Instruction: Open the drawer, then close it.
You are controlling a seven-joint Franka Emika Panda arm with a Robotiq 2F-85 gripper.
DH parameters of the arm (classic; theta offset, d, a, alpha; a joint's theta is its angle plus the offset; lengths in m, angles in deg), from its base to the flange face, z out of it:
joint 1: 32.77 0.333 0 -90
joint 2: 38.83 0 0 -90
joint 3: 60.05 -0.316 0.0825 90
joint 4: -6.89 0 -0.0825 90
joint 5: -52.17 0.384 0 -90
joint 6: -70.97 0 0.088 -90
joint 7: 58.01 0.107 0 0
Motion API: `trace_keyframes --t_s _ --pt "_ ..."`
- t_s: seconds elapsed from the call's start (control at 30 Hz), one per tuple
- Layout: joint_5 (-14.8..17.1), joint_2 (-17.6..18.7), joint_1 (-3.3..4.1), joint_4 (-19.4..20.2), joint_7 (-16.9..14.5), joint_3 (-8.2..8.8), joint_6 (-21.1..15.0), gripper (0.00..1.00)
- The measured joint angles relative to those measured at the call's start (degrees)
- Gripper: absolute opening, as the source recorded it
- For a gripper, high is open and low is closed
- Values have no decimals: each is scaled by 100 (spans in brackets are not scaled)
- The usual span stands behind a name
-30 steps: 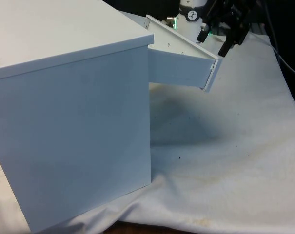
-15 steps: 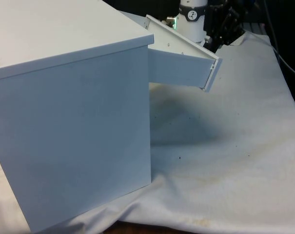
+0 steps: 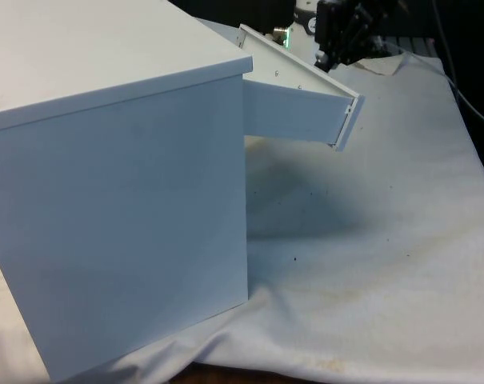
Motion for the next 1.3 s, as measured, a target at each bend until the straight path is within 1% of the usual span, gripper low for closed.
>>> trace_keyframes --t_s 0.37,0.57,0.8,1.2,1.3 --pt "-332 -40 -29 -34 6 143 229 0" --pt "-498 -34 -29 -52 34 206 304 0" --pt "-527 -40 -29 -109 23 201 447 0" --pt "-533 -206 -29 -298 -172 166 773 0" --pt "-533 -218 -29 -338 -195 172 808 0"
